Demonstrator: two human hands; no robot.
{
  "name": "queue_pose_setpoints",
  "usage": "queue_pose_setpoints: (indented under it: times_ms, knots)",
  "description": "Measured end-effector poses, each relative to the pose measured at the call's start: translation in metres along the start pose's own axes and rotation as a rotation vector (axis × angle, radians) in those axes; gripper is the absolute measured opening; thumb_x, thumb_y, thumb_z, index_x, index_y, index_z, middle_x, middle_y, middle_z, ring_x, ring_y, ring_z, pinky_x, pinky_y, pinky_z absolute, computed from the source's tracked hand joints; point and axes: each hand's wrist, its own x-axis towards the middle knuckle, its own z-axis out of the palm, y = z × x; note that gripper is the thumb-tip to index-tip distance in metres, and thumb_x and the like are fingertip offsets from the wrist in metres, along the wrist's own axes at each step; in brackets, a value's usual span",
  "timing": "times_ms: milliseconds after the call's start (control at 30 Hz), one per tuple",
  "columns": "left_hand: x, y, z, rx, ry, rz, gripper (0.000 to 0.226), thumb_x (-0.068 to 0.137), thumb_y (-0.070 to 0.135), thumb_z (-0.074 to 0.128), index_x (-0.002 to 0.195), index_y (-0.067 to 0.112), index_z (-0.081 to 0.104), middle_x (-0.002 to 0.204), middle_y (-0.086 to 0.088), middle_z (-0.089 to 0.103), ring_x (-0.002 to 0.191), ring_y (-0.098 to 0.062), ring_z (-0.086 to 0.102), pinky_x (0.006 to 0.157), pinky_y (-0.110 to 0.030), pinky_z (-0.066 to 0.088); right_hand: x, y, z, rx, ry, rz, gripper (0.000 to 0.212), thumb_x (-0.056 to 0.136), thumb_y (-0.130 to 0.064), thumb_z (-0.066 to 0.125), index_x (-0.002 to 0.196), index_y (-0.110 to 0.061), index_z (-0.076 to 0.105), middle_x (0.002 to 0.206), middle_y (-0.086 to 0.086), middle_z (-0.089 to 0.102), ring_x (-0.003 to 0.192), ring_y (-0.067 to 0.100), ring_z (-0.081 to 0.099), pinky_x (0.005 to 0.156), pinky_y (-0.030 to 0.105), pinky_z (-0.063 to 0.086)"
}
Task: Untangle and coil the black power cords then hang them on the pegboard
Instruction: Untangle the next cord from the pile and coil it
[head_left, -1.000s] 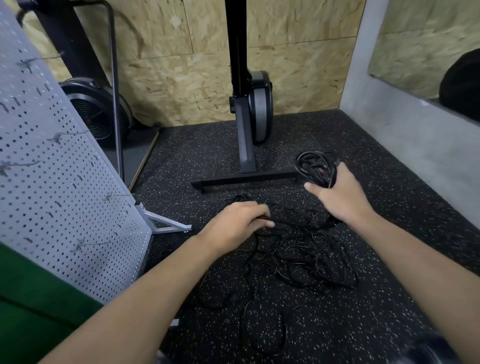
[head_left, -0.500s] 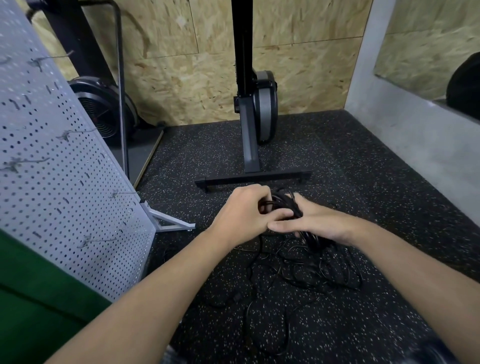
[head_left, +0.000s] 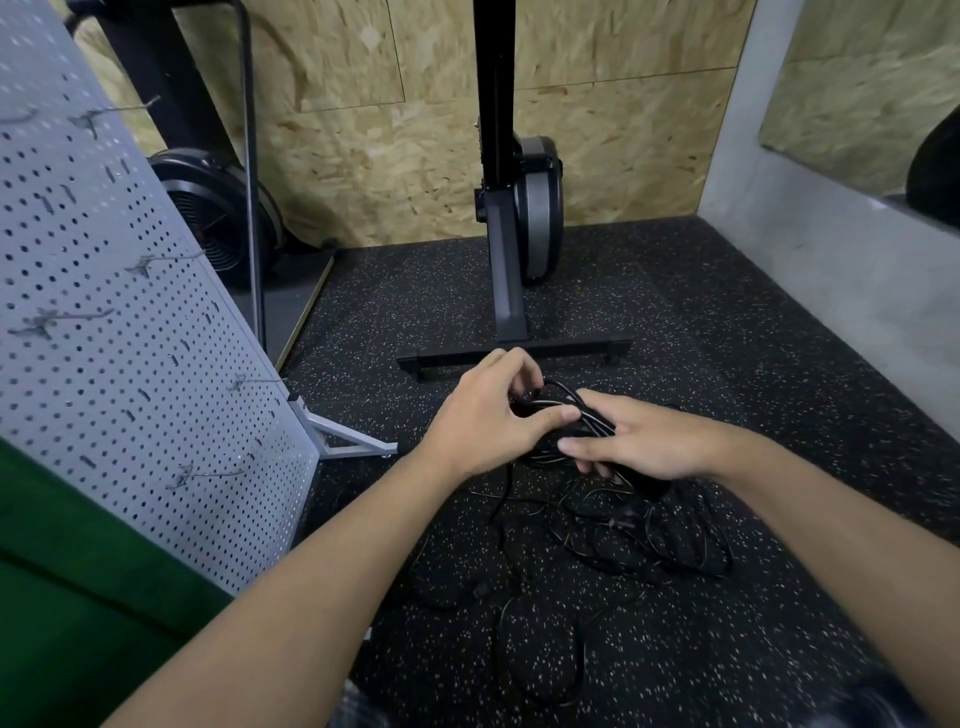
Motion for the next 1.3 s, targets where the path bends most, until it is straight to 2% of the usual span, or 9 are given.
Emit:
queue_pose_setpoints:
  times_ms: [233, 467, 600, 733, 800, 900, 1000, 1133, 1300]
  knots:
    - [0.003, -0.001, 0.004, 0.038, -0.086, -0.120, 0.056, 0.074, 0.080, 0.072, 0.089, 0.028, 0.057, 0.089, 0.010, 0.062, 0.083, -0.008, 0.057, 0.072, -0.032, 0.046, -0.006, 0.001, -0.002, 0.048, -0.018, -0.001, 0.035, 0.100, -0.045, 0.064, 0.124, -0.034, 0.041, 0.091, -0.003, 0.073, 0.078, 0.008, 0.064, 0.076, 0.036, 0.054]
    - [-0.009, 0.003, 0.011, -0.246, -0.166, -0.127, 0.034, 0.094, 0.051, 0.071, 0.114, 0.029, 0.055, 0.122, 0.011, 0.045, 0.110, 0.005, 0.050, 0.097, -0.021, 0.041, -0.010, -0.004, -0.001, 0.146, -0.006, 0.028, 0.036, 0.101, -0.041, 0.065, 0.128, -0.026, 0.047, 0.089, -0.001, 0.071, 0.077, 0.011, 0.063, 0.074, 0.036, 0.053]
    - [-0.014, 0.002, 0.010, -0.436, -0.215, -0.176, 0.042, 0.094, 0.070, 0.055, 0.125, 0.041, 0.053, 0.130, 0.011, 0.055, 0.128, -0.003, 0.052, 0.116, -0.038, 0.039, -0.017, -0.010, -0.004, 0.338, 0.049, 0.008, 0.029, 0.103, -0.034, 0.063, 0.130, -0.026, 0.057, 0.088, 0.000, 0.069, 0.077, 0.012, 0.062, 0.070, 0.031, 0.054]
    - [-0.014, -0.002, 0.009, -0.593, -0.238, -0.305, 0.068, 0.089, 0.090, 0.033, 0.131, 0.039, 0.053, 0.129, 0.015, 0.067, 0.127, -0.007, 0.060, 0.113, -0.043, 0.044, -0.022, -0.013, -0.004, 0.461, 0.074, -0.020, 0.033, 0.099, -0.035, 0.065, 0.130, -0.026, 0.059, 0.090, 0.002, 0.070, 0.077, 0.012, 0.062, 0.071, 0.032, 0.055]
    - [-0.015, -0.004, 0.009, -0.628, -0.268, -0.378, 0.086, 0.089, 0.090, 0.022, 0.133, 0.028, 0.061, 0.125, 0.002, 0.073, 0.122, -0.016, 0.066, 0.106, -0.034, 0.047, -0.022, -0.013, -0.006, 0.531, 0.118, -0.043, 0.035, 0.096, -0.035, 0.067, 0.129, -0.025, 0.061, 0.091, 0.004, 0.069, 0.078, 0.014, 0.062, 0.072, 0.034, 0.054]
    - [-0.016, -0.012, 0.011, -0.566, -0.350, -0.433, 0.094, 0.087, 0.093, 0.017, 0.115, 0.024, 0.074, 0.107, -0.010, 0.077, 0.114, -0.029, 0.070, 0.110, -0.048, 0.046, -0.021, -0.013, -0.007, 0.538, 0.203, -0.054, 0.032, 0.096, -0.038, 0.069, 0.126, -0.028, 0.063, 0.092, 0.004, 0.069, 0.079, 0.015, 0.061, 0.074, 0.036, 0.053]
    - [-0.017, -0.016, 0.012, -0.524, -0.324, -0.449, 0.081, 0.098, 0.081, 0.020, 0.110, 0.024, 0.076, 0.099, -0.006, 0.075, 0.109, -0.025, 0.070, 0.108, -0.043, 0.046, -0.019, -0.012, -0.006, 0.511, 0.301, -0.040, 0.026, 0.101, -0.034, 0.066, 0.126, -0.028, 0.062, 0.090, 0.002, 0.070, 0.078, 0.014, 0.061, 0.072, 0.035, 0.053]
    - [-0.010, -0.009, 0.016, -0.390, -0.108, -0.400, 0.034, 0.111, 0.034, 0.046, 0.103, 0.025, 0.079, 0.089, 0.004, 0.075, 0.085, -0.014, 0.065, 0.083, -0.033, 0.048, -0.017, -0.012, -0.006, 0.419, 0.486, -0.003, 0.024, 0.101, -0.037, 0.066, 0.123, -0.030, 0.059, 0.091, -0.001, 0.074, 0.077, 0.012, 0.064, 0.078, 0.037, 0.056]
    - [-0.015, 0.033, 0.034, -0.274, -0.074, -0.234, 0.026, 0.110, 0.024, 0.051, 0.098, 0.029, 0.074, 0.086, 0.011, 0.076, 0.073, -0.004, 0.066, 0.066, -0.021, 0.047, -0.007, -0.017, 0.009, 0.377, 0.716, -0.004, 0.032, 0.095, -0.036, 0.074, 0.120, -0.026, 0.056, 0.094, -0.004, 0.075, 0.081, 0.011, 0.070, 0.087, 0.038, 0.056]
